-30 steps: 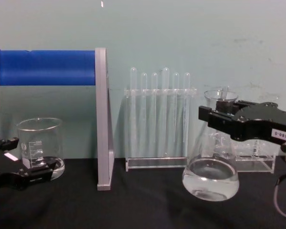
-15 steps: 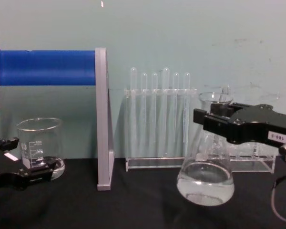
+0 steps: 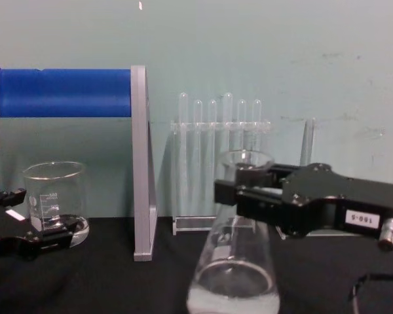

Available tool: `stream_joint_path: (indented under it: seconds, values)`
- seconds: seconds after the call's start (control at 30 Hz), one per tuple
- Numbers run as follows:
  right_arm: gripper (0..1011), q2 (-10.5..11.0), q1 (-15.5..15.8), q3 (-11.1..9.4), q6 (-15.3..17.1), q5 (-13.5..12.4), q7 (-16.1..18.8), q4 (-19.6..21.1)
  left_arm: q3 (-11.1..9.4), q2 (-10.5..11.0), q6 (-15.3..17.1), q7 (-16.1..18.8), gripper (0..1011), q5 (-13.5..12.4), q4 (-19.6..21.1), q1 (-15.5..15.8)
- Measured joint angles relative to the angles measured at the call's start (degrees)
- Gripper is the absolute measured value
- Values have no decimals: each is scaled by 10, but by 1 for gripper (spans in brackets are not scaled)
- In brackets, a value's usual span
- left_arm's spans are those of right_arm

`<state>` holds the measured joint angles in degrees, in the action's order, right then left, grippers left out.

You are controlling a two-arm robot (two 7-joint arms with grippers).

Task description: Grasp the erlenmeyer flask with one hand, shake it three times, then place it back.

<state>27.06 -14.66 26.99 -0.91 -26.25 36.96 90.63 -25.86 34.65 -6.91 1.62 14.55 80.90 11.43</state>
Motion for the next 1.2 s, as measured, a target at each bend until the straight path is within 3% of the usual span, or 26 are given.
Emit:
stream_joint_path:
  seconds: [0.27,0.57,0.97,1.13,1.2]
  values:
    - [449,17,-11,33,-12,-36,83,4,0,0,0,0,1001,0,0,0]
    - [449,32,-23,60,-17,-70,149,5,0,0,0,0,1001,0,0,0]
    - [449,41,-37,82,-25,-80,166,1,0,0,0,0,1001,0,0,0]
    - [449,37,-42,81,-27,-81,141,-6,0,0,0,0,1001,0,0,0]
    - [449,33,-43,76,-27,-79,114,-10,0,0,0,0,1001,0,0,0]
